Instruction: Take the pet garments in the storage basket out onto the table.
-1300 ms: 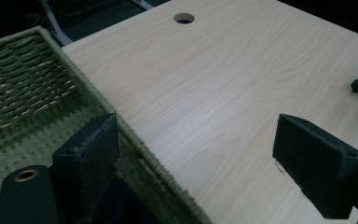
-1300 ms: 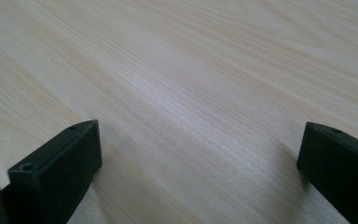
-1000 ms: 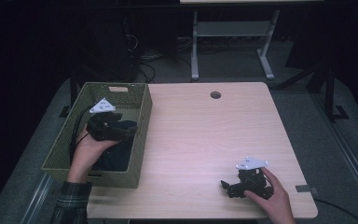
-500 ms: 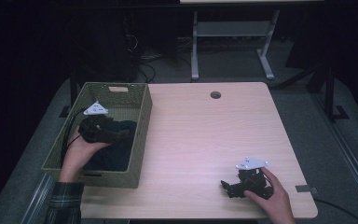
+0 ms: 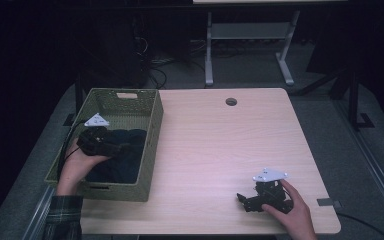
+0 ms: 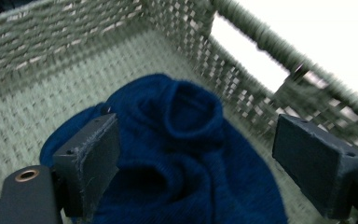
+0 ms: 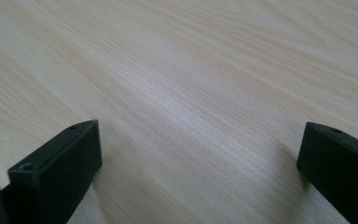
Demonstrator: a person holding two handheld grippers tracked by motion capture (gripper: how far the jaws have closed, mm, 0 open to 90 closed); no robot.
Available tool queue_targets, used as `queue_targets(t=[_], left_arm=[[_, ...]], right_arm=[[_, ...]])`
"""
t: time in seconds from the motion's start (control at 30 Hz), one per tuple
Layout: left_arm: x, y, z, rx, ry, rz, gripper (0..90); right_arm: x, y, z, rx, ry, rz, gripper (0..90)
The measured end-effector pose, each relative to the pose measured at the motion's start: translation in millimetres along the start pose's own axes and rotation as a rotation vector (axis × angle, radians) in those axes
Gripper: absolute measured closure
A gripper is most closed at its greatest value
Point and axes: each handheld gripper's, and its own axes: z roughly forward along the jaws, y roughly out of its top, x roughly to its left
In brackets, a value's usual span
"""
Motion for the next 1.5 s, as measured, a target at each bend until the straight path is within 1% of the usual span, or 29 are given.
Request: queue_targets(t=[0.07, 0.1, 0.17, 0.23, 0.5, 0.6, 0.63, 0.7, 0.73, 0.77, 0.83, 0.97, 1.03, 1.17, 1.23, 1.27, 1.3, 1.33, 1.4, 1.43, 1.47, 1.5], left_arm=[[2.2, -3.4, 2.3, 0.017, -0.001, -0.013, 14.5], [2.2, -3.4, 2.3, 0.017, -0.001, -0.013, 14.5], [4.7, -6.8, 5.4, 0.041, 0.001, -0.009, 14.5], [6.6, -9.5, 8.1, 0.057, -0.005, -0.014, 14.5], [8.6, -17.8, 20.1, 0.132, -0.012, 0.013, 14.6], [8.3, -20.0, 24.9, 0.159, -0.025, 0.020, 14.6], [7.7, -20.8, 28.4, 0.181, -0.033, 0.025, 14.6], [7.4, -21.0, 29.7, 0.187, -0.037, 0.025, 14.5], [6.4, -21.5, 33.2, 0.203, -0.049, 0.030, 14.5], [6.4, -21.5, 33.2, 0.203, -0.049, 0.030, 14.5], [4.9, -22.4, 37.3, 0.227, -0.061, 0.032, 14.5], [2.0, -23.8, 44.2, 0.280, -0.071, 0.053, 14.5], [1.3, -24.1, 45.3, 0.281, -0.071, 0.057, 14.5], [-0.6, -25.5, 50.3, 0.327, -0.076, 0.084, 14.5], [-1.2, -26.0, 52.6, 0.344, -0.076, 0.087, 14.5], [-2.9, -26.8, 55.6, 0.368, -0.074, 0.095, 14.6], [-2.9, -26.8, 55.6, 0.368, -0.074, 0.095, 14.6], [-4.4, -27.5, 58.8, 0.401, -0.071, 0.118, 14.7], [-6.2, -28.0, 60.5, 0.402, -0.065, 0.120, 15.2], [-7.0, -27.8, 61.1, 0.413, -0.066, 0.124, 15.6], [-7.0, -27.8, 61.1, 0.413, -0.066, 0.124, 17.7], [-6.0, -27.8, 60.6, 0.418, -0.069, 0.129, 17.7]], right_arm=[[0.0, 0.0, 0.0, 0.000, 0.000, 0.000, 0.0], [0.0, 0.0, 0.0, 0.000, 0.000, 0.000, 0.0], [0.0, 0.0, 0.0, 0.000, 0.000, 0.000, 0.0], [0.0, 0.0, 0.0, 0.000, 0.000, 0.000, 0.0], [0.0, 0.0, 0.0, 0.000, 0.000, 0.000, 0.0], [0.0, 0.0, 0.0, 0.000, 0.000, 0.000, 0.0], [0.0, 0.0, 0.0, 0.000, 0.000, 0.000, 0.0], [0.0, 0.0, 0.0, 0.000, 0.000, 0.000, 0.0], [0.0, 0.0, 0.0, 0.000, 0.000, 0.000, 0.0], [0.0, 0.0, 0.0, 0.000, 0.000, 0.000, 0.0], [0.0, 0.0, 0.0, 0.000, 0.000, -0.001, 0.0], [0.0, 0.0, 0.0, 0.000, 0.000, -0.001, 0.0], [0.0, 0.0, 0.0, 0.000, 0.000, -0.001, 0.0], [0.0, 0.0, 0.0, 0.000, 0.000, 0.000, 0.0], [0.0, 0.0, 0.0, 0.000, 0.000, 0.000, 0.0], [0.0, 0.0, 0.0, 0.000, 0.000, -0.001, 0.0], [0.0, 0.0, 0.0, 0.000, 0.000, -0.001, 0.0], [0.0, 0.0, 0.0, 0.000, 0.000, -0.001, 0.0], [0.0, 0.0, 0.0, 0.000, 0.000, -0.001, 0.0], [0.0, -0.1, 0.1, 0.000, 0.000, -0.001, 0.0], [0.0, -0.1, 0.1, 0.000, 0.000, -0.001, 0.0], [0.0, 0.0, 0.0, 0.000, 0.000, -0.001, 0.0]])
